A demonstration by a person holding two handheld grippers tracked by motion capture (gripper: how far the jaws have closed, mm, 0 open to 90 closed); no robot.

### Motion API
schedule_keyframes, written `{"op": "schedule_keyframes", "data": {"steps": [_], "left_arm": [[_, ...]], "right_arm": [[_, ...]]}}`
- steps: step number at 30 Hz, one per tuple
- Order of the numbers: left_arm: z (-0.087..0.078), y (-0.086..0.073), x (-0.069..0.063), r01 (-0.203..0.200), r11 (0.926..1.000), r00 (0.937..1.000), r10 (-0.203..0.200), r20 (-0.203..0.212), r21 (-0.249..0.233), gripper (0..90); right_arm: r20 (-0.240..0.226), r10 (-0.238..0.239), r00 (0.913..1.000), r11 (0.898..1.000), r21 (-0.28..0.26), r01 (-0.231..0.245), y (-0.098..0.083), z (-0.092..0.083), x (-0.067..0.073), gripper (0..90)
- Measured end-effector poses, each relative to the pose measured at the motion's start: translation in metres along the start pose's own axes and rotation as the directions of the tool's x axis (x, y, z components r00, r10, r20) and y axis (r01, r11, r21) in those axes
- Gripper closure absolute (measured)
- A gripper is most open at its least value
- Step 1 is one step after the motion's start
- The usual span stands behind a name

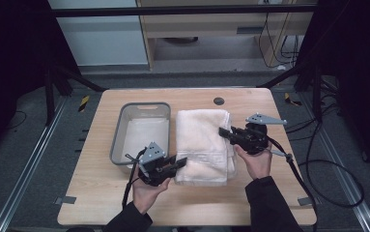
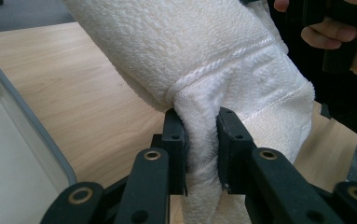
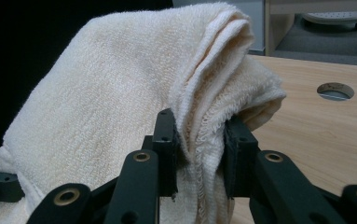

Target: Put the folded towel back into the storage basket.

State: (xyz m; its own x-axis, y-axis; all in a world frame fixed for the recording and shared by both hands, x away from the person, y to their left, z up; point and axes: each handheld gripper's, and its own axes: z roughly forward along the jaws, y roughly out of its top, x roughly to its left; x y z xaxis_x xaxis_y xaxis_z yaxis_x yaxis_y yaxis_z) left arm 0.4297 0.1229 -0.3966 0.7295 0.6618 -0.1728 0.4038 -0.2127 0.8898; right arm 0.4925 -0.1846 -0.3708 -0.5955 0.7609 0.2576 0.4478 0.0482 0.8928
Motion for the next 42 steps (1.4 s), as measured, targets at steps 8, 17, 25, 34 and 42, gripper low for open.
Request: {"op": "schedule_keyframes", "data": {"steps": [8, 17, 25, 34, 42], "left_arm": [[-0.005, 0.006, 0.005, -0.004, 0.9998, 0.9998, 0.003, -0.018, -0.018, 74.9], [-0.015, 0.013, 0.013, 0.012, 0.9985, 0.9996, -0.013, -0.024, -0.053, 74.9], [-0.028, 0.020, 0.023, 0.027, 0.9965, 0.9986, -0.031, -0.043, -0.079, 75.0], [-0.039, 0.023, 0.034, 0.041, 0.9944, 0.9966, -0.047, -0.068, -0.097, 75.0], [-0.047, 0.025, 0.040, 0.049, 0.9920, 0.9948, -0.059, -0.084, -0.117, 75.0]], "right_arm": [[0.005, -0.013, 0.9999, 1.000, -0.011, 0.013, 0.010, 0.006, 0.005, 70.7], [-0.002, -0.028, 0.9996, 0.999, -0.029, 0.028, 0.024, 0.012, 0.012, 70.7], [-0.007, -0.051, 0.9987, 0.998, -0.040, 0.050, 0.038, 0.022, 0.022, 70.7], [-0.016, -0.074, 0.9972, 0.996, -0.042, 0.073, 0.051, 0.035, 0.032, 70.7], [-0.023, -0.087, 0.9959, 0.995, -0.052, 0.086, 0.059, 0.045, 0.041, 70.7]]}}
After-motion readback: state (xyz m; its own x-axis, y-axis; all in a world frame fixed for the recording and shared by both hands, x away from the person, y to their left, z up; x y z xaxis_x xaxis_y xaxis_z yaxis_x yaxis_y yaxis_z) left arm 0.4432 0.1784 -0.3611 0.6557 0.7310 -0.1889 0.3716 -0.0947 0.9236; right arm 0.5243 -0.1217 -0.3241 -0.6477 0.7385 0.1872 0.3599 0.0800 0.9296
